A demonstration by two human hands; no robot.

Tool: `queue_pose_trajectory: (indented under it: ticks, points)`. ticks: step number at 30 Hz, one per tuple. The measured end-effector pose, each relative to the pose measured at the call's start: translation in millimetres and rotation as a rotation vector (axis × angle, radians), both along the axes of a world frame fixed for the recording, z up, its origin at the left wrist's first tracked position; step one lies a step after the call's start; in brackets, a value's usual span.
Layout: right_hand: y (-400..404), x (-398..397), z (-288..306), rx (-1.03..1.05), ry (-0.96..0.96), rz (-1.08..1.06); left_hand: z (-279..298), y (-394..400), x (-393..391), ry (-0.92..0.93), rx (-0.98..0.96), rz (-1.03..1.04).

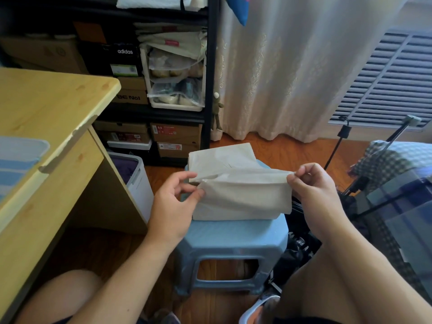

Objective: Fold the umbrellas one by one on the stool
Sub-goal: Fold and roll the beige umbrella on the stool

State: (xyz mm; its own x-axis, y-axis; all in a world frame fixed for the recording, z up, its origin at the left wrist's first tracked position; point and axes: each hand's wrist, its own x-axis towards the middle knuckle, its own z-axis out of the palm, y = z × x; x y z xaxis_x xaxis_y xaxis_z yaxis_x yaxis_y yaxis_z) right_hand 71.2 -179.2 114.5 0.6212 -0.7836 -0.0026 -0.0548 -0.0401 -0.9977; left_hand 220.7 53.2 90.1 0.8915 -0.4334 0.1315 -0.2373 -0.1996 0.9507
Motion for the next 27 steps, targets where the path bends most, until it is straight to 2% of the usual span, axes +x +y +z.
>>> queue_pose_trajectory:
  ticks: [4, 10, 17, 22, 27]
  points:
    - [0, 1, 1, 0.021, 0.007, 0.011, 1, -2, -7, -0.034, -0.017, -0.118]
    - [-1, -3, 2, 0.043, 0.001, -0.021, 6, 1, -10, -0.356, -0.05, -0.071]
    - [-1, -3, 5, 0.039, -0.018, -0.029, 8, 3, -9, -0.314, -0.043, -0.078]
    - [0, -1, 6, 0.104, -0.098, 0.017, 11, 4, -8, -0.146, -0.119, -0.076]
    - [2, 0, 6, 0.136, -0.129, 0.024, 12, -1, -8, 0.211, -0.341, -0.063]
